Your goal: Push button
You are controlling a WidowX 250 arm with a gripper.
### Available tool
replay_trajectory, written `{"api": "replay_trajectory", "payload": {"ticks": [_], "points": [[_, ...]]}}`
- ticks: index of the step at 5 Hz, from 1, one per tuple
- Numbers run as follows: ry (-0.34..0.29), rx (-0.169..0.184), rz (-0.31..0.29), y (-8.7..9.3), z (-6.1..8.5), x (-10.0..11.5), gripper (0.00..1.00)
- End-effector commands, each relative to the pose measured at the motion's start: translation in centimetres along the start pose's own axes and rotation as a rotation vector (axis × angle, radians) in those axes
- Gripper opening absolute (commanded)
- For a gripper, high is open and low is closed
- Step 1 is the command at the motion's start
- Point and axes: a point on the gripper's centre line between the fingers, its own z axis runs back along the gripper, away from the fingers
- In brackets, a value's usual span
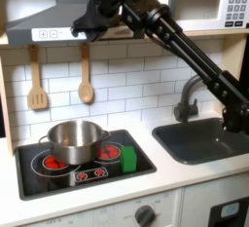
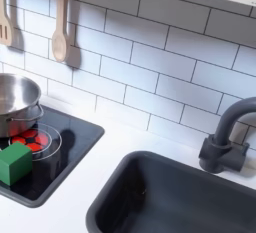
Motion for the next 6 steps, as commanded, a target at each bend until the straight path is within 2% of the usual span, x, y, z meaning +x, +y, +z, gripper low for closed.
{"api": "replay_trajectory", "payload": {"ticks": [1, 4, 6], "points": [[-0.002, -0.006, -0.001, -0.15, -0.29, 0.1, 0.0], [-0.01, 0.002, 0.001, -0.04, -0.48, 0.49, 0.0], [-0.012, 0.031, 0.001, 0.06, -0.38, 0.33, 0.0]]}}
